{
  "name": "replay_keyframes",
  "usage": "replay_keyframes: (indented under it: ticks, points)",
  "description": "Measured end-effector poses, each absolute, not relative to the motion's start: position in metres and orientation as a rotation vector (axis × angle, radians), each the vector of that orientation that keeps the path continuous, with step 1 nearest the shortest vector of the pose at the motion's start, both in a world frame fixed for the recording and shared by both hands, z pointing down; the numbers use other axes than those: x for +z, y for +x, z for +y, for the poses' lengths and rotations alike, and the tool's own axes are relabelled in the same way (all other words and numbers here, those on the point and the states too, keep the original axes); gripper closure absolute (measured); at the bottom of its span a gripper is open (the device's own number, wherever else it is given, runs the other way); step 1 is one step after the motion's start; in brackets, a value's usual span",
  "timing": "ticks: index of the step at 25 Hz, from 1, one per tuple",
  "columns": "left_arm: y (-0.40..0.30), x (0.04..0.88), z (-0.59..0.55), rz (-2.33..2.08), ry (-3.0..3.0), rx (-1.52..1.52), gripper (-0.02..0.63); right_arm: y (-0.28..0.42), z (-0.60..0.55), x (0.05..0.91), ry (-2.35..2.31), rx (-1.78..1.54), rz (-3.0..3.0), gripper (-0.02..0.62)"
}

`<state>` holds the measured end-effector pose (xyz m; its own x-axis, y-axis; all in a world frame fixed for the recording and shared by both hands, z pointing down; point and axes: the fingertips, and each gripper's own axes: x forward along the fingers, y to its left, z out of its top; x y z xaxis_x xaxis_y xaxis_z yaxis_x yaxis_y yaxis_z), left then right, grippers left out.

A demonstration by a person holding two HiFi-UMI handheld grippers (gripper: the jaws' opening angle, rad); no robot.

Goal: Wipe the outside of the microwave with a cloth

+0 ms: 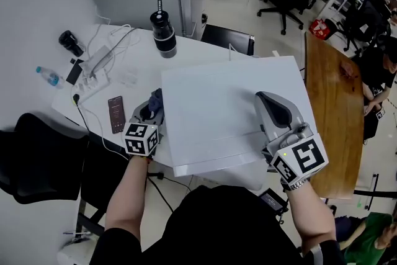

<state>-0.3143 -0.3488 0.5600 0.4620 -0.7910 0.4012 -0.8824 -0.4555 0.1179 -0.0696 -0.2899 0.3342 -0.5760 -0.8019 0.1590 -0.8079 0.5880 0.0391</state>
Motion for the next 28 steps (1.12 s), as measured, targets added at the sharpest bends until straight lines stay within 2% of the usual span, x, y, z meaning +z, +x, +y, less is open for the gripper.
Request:
replay_keyframes:
  ticks: [18,28]
  points:
    - [-0.324,0.553,-0.375,-1.444,2.378,0.406,0.505,-0.052,-0.284,0.333,1.427,0.073,-2.61,0.594]
    - [-0.345,0.496,-0.339,-1.556,2.386,0.309,0.505,-0.057,-0.259,0.324,1.381,0.065,-2.667,0.595]
